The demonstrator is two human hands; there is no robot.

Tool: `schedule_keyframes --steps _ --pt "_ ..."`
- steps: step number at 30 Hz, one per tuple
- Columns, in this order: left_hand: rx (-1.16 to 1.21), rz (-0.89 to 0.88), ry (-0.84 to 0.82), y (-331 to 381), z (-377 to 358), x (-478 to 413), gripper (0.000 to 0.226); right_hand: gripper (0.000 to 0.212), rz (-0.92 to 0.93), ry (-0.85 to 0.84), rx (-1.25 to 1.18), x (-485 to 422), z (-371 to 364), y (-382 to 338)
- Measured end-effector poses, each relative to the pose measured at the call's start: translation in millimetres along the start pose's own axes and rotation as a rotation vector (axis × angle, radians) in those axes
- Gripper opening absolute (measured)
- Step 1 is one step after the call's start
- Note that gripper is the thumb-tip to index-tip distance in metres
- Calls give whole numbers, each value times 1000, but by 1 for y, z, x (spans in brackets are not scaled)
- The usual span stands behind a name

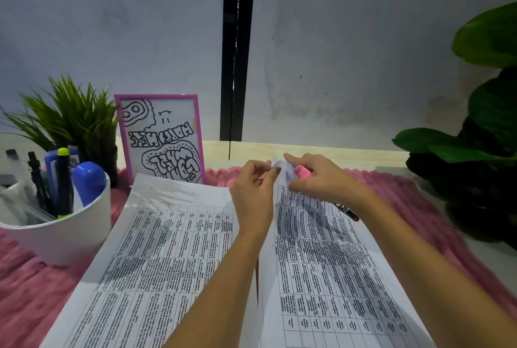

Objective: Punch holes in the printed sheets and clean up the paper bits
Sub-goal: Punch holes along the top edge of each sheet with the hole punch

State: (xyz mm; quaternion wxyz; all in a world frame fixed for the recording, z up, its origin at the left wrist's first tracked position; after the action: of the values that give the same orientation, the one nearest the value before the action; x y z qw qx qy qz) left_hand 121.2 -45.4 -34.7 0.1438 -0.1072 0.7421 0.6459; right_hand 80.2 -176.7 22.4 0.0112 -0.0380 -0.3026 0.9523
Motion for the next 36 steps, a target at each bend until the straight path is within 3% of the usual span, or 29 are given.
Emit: schedule_keyframes --steps 4,8,11,16,20,22,24,26,29,31,34,36 --pt "74 102 -25 -6 0 -1 12 44 -3 11 30 1 -1 -1" --pt "178 244 -18 -10 -1 -3 29 54 -17 43 6 2 -1 -3" --pt "293 313 -41 -11 -2 -4 23 61 -15 60 7 2 -3 -1" --pt "362 294 -26 -5 -3 -3 12 54 -42 164 17 3 1 5" --pt "270 190 1 -1 -4 -3 7 50 -44 124 -29 5 -4 6" --pt "238 131 -10 5 -5 -2 6 36 -76 136 -56 6 1 10" --pt "162 62 -67 10 -7 -1 11 11 -112 201 -47 8 8 15" --pt "43 51 -214 7 -12 0 25 10 -154 303 -77 9 15 19" --pt "22 206 -466 -3 -21 7 30 13 -207 465 -174 9 27 22" --pt "68 292 -536 -11 -25 12 21 6 -223 392 -203 7 29 22" --pt "55 285 -542 -12 -27 15 16 58 -223 190 -121 7 27 18" --pt "48 245 -524 -14 -28 12 18 61 -196 121 -51 6 27 13"
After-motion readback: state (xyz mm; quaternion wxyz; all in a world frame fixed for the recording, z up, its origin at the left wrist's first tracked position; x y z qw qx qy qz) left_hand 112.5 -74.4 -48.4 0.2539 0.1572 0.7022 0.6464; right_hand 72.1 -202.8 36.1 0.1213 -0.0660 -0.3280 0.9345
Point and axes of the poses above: each hand's wrist, its own x-axis away from the middle knuckle, its own z-axis out of the back of the hand, y = z × x, the point moved 4 cm from there along -x, towards the middle knuckle, and after that the axes turned 2 degrees about -y, right-handed, at the moved point
